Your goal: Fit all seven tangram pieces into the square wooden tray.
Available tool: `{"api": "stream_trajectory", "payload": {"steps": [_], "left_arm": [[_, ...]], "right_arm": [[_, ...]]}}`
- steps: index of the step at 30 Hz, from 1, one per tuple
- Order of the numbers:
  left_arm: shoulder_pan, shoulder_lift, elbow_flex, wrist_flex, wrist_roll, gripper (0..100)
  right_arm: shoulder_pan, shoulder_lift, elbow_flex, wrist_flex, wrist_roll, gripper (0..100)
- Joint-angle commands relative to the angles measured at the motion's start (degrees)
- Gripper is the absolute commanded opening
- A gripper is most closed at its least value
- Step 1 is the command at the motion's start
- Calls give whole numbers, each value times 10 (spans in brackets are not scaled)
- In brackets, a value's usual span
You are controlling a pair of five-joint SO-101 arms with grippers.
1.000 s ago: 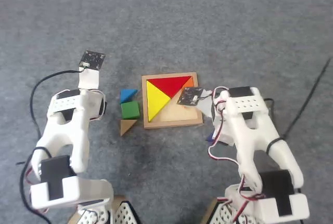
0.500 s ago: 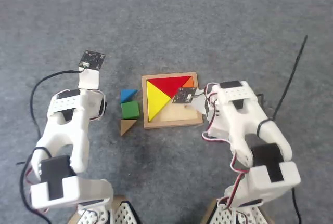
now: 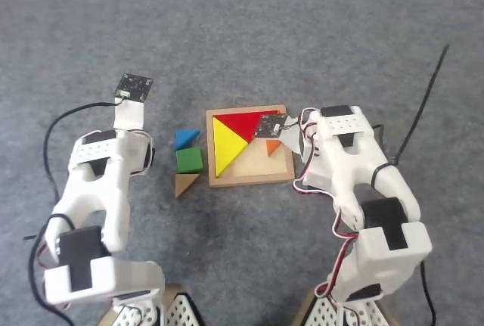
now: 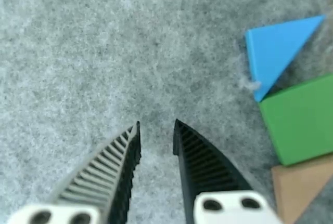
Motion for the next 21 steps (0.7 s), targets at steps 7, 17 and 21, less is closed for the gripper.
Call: {"api": "stream_trajectory", "payload": {"steps": [7, 17, 21], "left_arm": [[-2, -31, -3, -7, 0, 97], [-2, -31, -3, -7, 0, 97], [-2, -31, -3, -7, 0, 97]], "right_arm": [[0, 1, 1, 7, -8, 291], [58, 0, 3, 15, -10, 295], [70, -16, 4, 20, -8, 295]]}}
